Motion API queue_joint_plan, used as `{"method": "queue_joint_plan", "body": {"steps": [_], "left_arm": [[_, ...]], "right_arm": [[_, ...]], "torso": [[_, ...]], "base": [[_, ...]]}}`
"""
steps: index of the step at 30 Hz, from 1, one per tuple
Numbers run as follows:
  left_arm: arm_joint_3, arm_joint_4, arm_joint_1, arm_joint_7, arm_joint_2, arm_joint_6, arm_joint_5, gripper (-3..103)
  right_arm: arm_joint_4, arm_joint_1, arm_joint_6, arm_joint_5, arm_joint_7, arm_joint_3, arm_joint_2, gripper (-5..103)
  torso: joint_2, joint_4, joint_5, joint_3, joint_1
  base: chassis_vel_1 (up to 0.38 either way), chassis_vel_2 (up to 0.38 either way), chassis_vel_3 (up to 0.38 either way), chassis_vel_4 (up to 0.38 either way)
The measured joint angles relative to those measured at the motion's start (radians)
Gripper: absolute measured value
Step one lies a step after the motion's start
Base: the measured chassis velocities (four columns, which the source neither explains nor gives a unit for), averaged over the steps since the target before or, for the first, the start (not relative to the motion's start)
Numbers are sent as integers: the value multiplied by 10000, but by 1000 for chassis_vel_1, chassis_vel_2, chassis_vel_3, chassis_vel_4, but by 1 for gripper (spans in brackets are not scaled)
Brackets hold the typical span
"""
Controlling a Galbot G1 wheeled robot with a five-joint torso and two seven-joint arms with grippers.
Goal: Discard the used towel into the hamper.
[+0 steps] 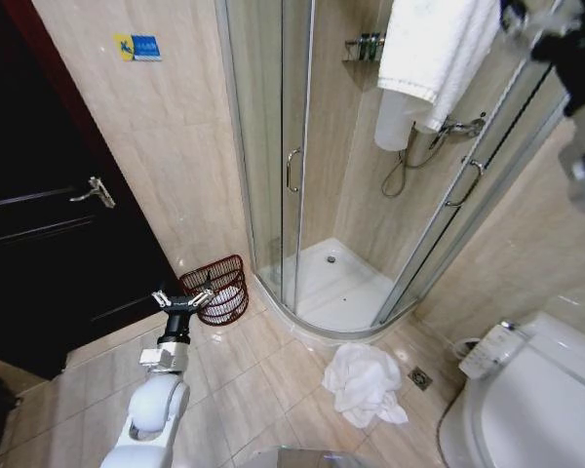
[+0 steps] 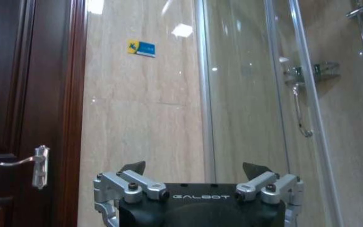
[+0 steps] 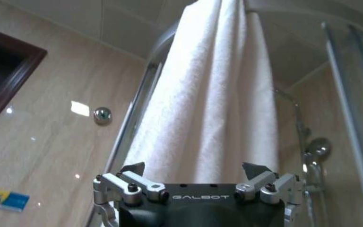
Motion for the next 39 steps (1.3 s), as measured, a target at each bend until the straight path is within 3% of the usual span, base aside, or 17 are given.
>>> {"method": "queue_joint_plan", "body": {"steps": [4,8,13,21,23,25,28,29,33,35,39], "left_arm": [[-117,10,-8,-13,-19,31,-1,100],[-176,98,-3,-19,-34,27,-4,100],[-214,186,9,-22,-35,-25,-31,100],[-215,323,-8,-25,-20,-196,-67,100],[-213,365,-15,-27,-19,-234,-76,100],[-210,381,-15,-27,-25,-261,-75,100],[-199,389,32,-27,-45,-319,-78,100],[-199,389,32,-27,-45,-319,-78,100],[-220,389,88,-28,-29,-354,-77,100],[-225,389,88,-27,-29,-356,-77,100],[-220,394,101,-28,-43,-362,-65,100]], "right_arm": [[-1163,2399,-286,-47,616,-1731,817,100],[-2386,3836,-442,-272,1292,-2706,1642,100],[-3334,4818,-503,-281,1550,-3309,2299,100],[-3738,5157,-546,276,1505,-3605,2514,100],[-3790,5157,-517,356,1357,-3670,2485,93],[-3834,5157,-474,369,1318,-3711,2478,93],[-3969,5170,-362,370,1305,-3787,2500,79],[-3969,5170,-362,370,1305,-3787,2500,79],[-4098,5199,-334,347,1322,-3812,2594,57],[-4109,5198,-334,339,1324,-3813,2609,57],[-4118,5146,-329,321,1348,-3814,2631,41]], "torso": [[-5,-1,-20,-6,-4],[-12,1,-12,-7,-4],[-16,-1,-12,-10,-6],[-19,-3,-9,-13,-10],[-22,-3,-9,-14,-9],[-22,-3,-9,-14,-10],[-24,-3,-8,-15,-11],[-24,-3,-8,-15,-11],[-25,-2,-9,-17,-12],[-25,-2,-9,-17,-12],[-26,-2,-10,-17,-13]], "base": [[0,0,0,0],[0,0,0,0],[0,0,0,0],[0,0,0,0],[0,0,0,0],[0,0,0,0],[0,0,0,0],[0,0,0,0],[0,0,0,0],[0,0,0,0],[0,0,0,0]]}}
